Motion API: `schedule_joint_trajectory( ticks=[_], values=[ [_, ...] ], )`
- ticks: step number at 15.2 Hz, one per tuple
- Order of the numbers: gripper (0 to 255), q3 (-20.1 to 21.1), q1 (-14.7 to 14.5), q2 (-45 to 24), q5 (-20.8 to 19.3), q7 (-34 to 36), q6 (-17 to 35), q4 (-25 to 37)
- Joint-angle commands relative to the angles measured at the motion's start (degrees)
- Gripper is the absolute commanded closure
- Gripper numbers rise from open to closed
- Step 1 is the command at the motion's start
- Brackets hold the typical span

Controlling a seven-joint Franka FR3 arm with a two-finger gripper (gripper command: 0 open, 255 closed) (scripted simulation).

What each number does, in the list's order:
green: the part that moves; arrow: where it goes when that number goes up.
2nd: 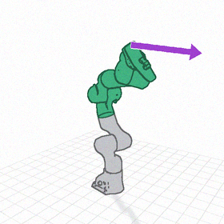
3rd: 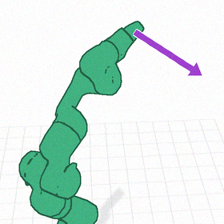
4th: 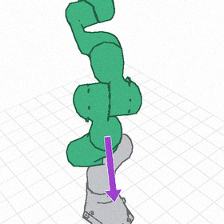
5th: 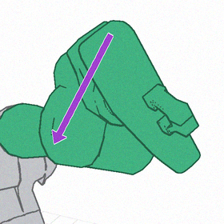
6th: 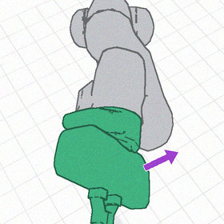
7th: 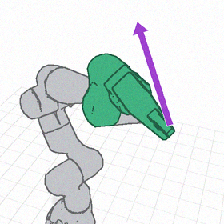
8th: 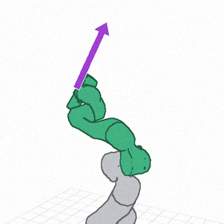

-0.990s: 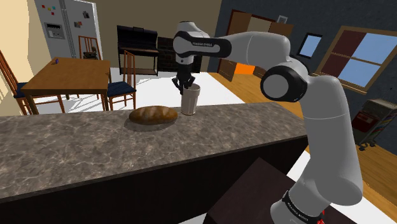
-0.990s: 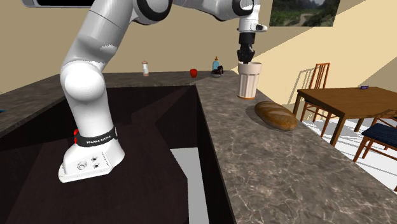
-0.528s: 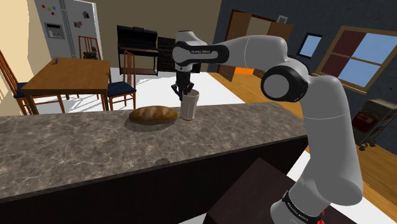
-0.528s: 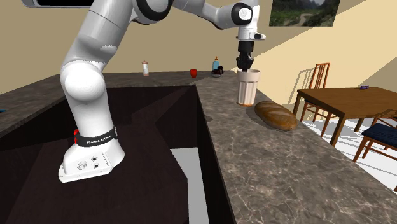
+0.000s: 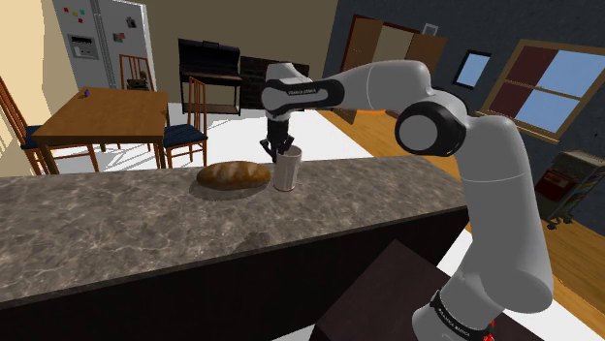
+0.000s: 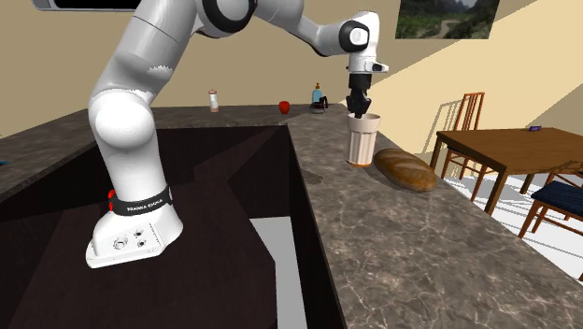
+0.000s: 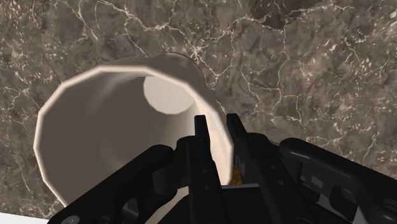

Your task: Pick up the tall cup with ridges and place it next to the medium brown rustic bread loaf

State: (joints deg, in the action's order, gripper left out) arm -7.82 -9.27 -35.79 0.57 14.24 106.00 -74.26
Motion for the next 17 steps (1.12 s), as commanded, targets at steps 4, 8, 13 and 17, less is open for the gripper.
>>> schedule_joint_trajectory(
  ticks=[4, 8, 13, 17],
  values=[
    [255, 0.1, -0.1, -0.9, 0.1, 0.2, 3.3, -2.4],
    [255, 0.2, -0.1, -1.9, 0.2, 0.2, 5.8, -3.9],
    [255, 0.3, 0.0, -3.4, 0.3, 0.3, 8.7, -5.3],
    [255, 0.4, 0.0, -4.8, 0.4, 0.4, 11.0, -6.2]
  ],
)
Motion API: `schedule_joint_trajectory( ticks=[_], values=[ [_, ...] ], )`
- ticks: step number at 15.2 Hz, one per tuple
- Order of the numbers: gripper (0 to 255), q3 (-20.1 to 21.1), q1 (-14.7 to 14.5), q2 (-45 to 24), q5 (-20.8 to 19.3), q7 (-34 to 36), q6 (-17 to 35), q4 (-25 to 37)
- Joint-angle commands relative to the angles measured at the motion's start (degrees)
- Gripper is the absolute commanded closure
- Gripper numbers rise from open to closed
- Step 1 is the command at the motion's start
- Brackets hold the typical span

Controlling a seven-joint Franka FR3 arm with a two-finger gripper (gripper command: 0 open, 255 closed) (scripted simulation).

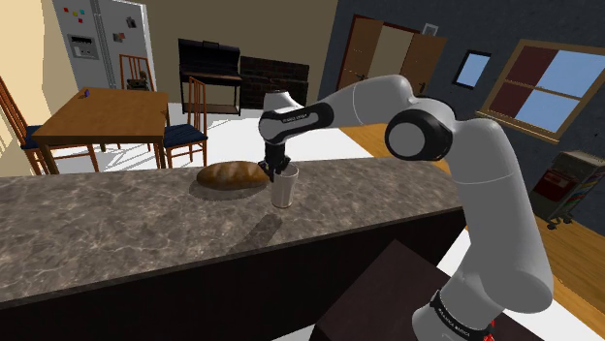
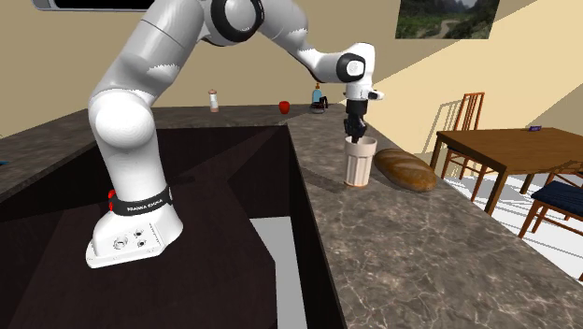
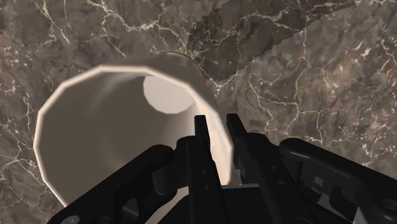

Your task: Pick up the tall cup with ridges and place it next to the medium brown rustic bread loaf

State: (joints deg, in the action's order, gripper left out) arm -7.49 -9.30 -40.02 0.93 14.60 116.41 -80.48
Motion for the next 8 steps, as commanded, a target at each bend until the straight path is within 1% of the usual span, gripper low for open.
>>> schedule_joint_trajectory(
  ticks=[1, 6, 8],
  values=[
    [255, 0.1, 0.0, -0.9, 0.1, 0.0, 1.1, -0.1],
    [255, 0.2, 0.1, -3.0, 0.2, 0.1, 3.9, -0.8],
    [255, 0.2, 0.1, -3.0, 0.2, 0.1, 3.9, -0.8]
  ],
)
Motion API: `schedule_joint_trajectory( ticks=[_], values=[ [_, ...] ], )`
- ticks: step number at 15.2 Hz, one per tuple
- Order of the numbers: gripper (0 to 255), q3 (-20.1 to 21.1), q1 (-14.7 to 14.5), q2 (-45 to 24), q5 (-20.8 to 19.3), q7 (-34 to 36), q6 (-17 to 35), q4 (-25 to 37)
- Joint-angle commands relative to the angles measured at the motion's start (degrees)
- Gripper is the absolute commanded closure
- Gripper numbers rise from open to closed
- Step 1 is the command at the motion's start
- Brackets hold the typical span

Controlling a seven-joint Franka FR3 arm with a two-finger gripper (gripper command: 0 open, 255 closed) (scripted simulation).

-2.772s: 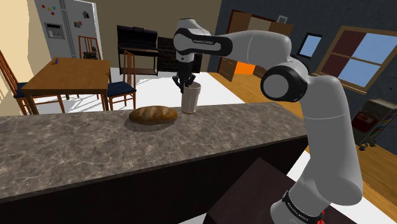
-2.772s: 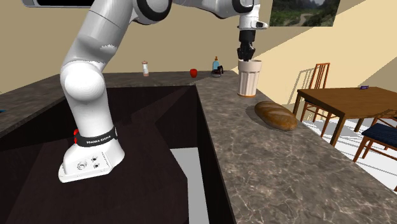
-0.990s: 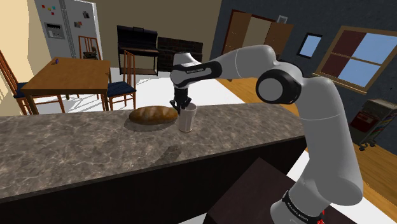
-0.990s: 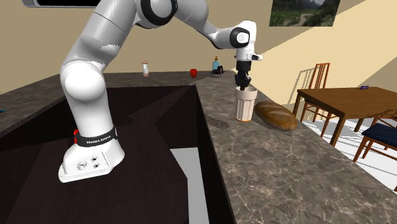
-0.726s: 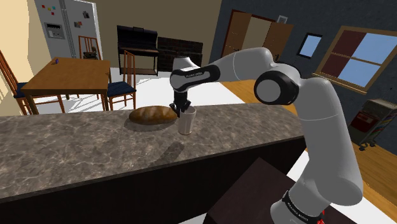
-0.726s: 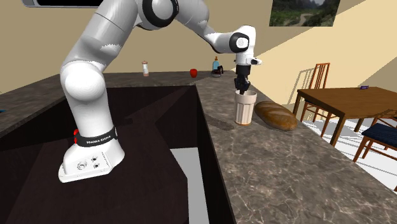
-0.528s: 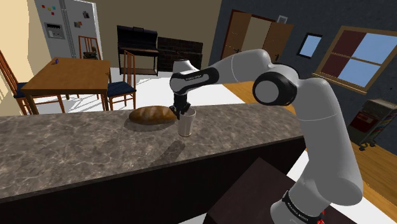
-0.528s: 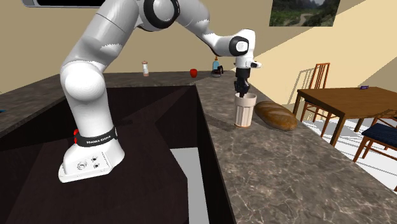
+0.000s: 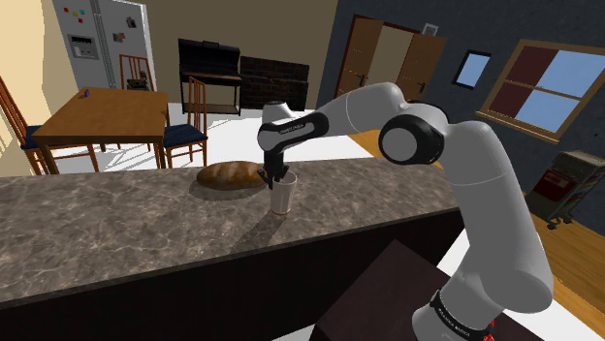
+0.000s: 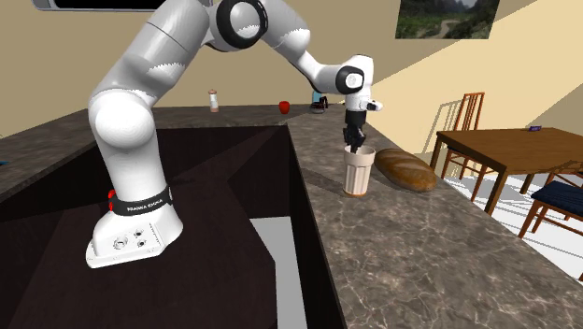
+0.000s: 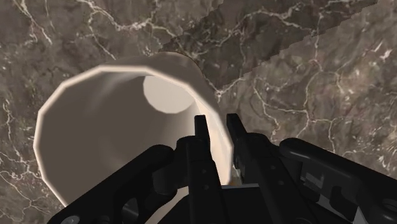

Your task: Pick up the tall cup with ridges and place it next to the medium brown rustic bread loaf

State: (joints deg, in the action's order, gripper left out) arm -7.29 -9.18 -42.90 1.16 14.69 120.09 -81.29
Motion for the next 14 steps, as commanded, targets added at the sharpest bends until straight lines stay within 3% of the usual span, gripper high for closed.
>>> schedule_joint_trajectory(
  ticks=[1, 6, 7, 12, 14],
  values=[
    [255, 0.0, 0.0, -0.2, 0.0, 0.0, 0.2, 0.0],
    [255, 0.0, 0.0, -0.2, 0.0, 0.0, 0.2, 0.1],
    [0, 0.0, 0.0, -0.2, 0.0, 0.0, 0.2, 0.0],
    [0, 0.0, 0.0, -0.2, 0.0, 0.0, 0.2, 0.0],
    [0, -0.1, -0.2, 1.5, -0.1, 0.1, -2.7, 1.3]
  ],
)
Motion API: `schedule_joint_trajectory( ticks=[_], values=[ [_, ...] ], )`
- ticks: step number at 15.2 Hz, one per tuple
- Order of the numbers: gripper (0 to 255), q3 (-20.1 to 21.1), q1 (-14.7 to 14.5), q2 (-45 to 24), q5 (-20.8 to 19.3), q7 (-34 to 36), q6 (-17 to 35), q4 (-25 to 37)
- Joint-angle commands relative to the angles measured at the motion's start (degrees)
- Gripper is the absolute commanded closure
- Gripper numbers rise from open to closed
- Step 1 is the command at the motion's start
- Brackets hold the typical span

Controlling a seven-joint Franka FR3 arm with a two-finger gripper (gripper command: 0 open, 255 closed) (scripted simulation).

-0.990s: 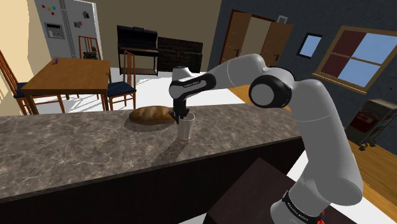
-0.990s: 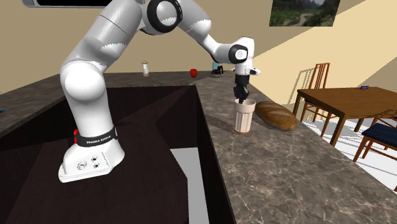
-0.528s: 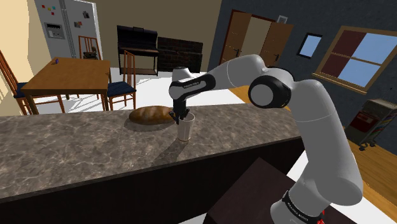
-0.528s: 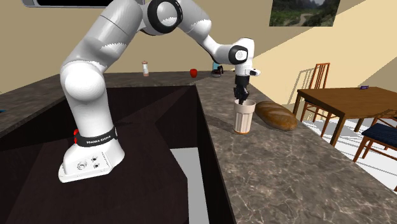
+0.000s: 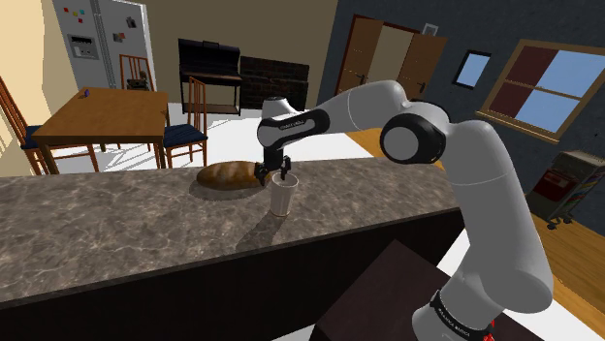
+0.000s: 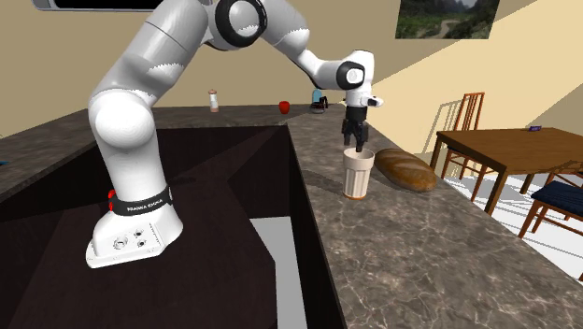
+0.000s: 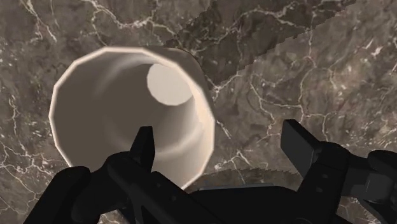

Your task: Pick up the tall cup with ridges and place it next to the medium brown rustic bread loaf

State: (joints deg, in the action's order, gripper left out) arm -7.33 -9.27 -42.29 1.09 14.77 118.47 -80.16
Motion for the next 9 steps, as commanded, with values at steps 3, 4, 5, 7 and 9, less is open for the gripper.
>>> schedule_joint_trajectory(
  ticks=[3, 4, 5, 7, 9],
  values=[
    [0, -0.1, -0.2, 2.2, -0.2, 0.1, -3.7, 1.6],
    [0, -0.1, -0.2, 2.1, -0.2, 0.1, -3.8, 1.6],
    [0, -0.1, -0.2, 2.1, -0.2, 0.1, -3.8, 1.6],
    [0, -0.1, -0.2, 2.1, -0.2, 0.1, -3.8, 1.6],
    [0, -0.1, -0.2, 2.1, -0.2, 0.1, -3.8, 1.6]
  ],
)
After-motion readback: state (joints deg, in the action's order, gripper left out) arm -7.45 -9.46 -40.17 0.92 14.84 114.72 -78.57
